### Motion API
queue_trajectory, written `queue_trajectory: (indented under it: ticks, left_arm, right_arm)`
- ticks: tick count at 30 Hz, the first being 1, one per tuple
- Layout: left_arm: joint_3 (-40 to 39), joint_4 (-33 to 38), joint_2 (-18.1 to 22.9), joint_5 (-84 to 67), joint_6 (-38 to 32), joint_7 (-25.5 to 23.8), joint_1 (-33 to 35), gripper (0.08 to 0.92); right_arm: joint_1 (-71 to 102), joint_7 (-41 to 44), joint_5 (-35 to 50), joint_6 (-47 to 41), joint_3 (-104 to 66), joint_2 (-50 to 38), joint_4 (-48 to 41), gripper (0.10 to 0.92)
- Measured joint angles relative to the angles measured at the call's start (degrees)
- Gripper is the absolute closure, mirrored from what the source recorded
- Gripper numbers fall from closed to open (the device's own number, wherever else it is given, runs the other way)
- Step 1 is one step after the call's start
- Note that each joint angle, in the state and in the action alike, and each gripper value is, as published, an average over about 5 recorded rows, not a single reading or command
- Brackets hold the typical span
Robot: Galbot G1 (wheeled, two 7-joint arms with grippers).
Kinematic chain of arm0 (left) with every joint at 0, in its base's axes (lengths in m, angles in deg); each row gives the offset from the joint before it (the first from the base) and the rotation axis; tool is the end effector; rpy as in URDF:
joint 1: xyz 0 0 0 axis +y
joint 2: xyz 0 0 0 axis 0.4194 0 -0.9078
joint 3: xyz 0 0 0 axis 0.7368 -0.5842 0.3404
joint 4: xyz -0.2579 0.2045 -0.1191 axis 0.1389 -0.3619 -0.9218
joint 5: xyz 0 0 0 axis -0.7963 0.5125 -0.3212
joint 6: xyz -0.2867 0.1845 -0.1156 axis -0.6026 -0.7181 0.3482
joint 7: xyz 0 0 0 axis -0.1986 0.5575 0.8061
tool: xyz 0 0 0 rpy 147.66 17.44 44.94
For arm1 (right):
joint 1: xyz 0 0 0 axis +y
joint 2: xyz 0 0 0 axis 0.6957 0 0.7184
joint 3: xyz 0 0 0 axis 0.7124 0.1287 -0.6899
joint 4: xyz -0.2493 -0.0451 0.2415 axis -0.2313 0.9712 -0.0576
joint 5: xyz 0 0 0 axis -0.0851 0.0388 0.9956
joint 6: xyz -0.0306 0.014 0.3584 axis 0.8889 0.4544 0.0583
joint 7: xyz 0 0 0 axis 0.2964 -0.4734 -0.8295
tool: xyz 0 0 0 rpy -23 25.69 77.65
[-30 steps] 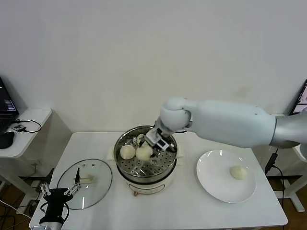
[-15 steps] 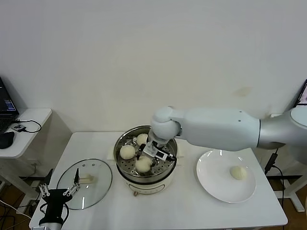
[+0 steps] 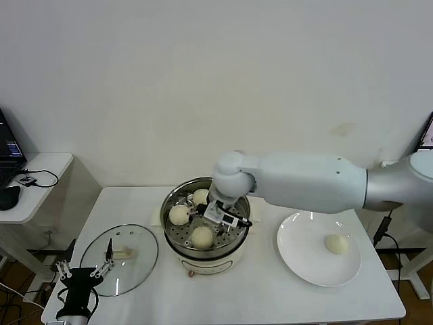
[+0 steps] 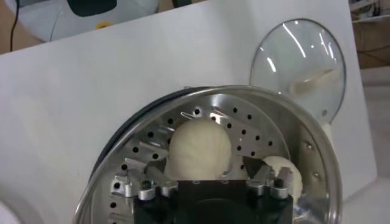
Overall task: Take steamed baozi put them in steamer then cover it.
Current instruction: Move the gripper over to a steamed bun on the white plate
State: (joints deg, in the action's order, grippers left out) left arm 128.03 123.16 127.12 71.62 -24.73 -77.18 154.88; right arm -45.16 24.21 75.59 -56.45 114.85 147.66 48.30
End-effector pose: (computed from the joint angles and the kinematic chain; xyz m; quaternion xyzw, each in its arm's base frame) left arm 0.1386 0.1148 -0.3202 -0.0591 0.9935 0.0901 0.0371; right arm 0.4646 0.1711 -0.0734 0.6579 -0.2421 0.7131 0.0042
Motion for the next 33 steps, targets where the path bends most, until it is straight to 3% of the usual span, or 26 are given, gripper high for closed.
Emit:
queue_trajectory:
  ticks: [8, 18, 25, 33]
  left_arm:
    - [0.65, -0.11, -1.02, -0.39, 0.10, 0.00, -0.12, 0.177]
    - [0.46, -0.54, -2.34, -0.76, 0.28, -0.10, -0.46, 0.177]
    - [-0.01, -0.93, -2.60, -0.79, 0.27, -0.14, -0.59, 0.177]
    - [0.17, -0.69, -2.89, -0.67, 0.47, -0.19, -0.23, 0.177]
  right_arm:
    - [-1.66, 1.30, 2.13, -4.98, -4.28, -7.63, 2.18, 0.203]
    - [1.95, 3.18, 2.73, -16.48, -10.56, -24.90, 5.85, 0.203]
    - [13.79, 3.63, -1.88, -18.77, -19.98, -35.54, 6.03, 0.202]
    - [30.87, 3.68, -7.92, -18.84, -33.27, -40.89, 2.86, 0.203]
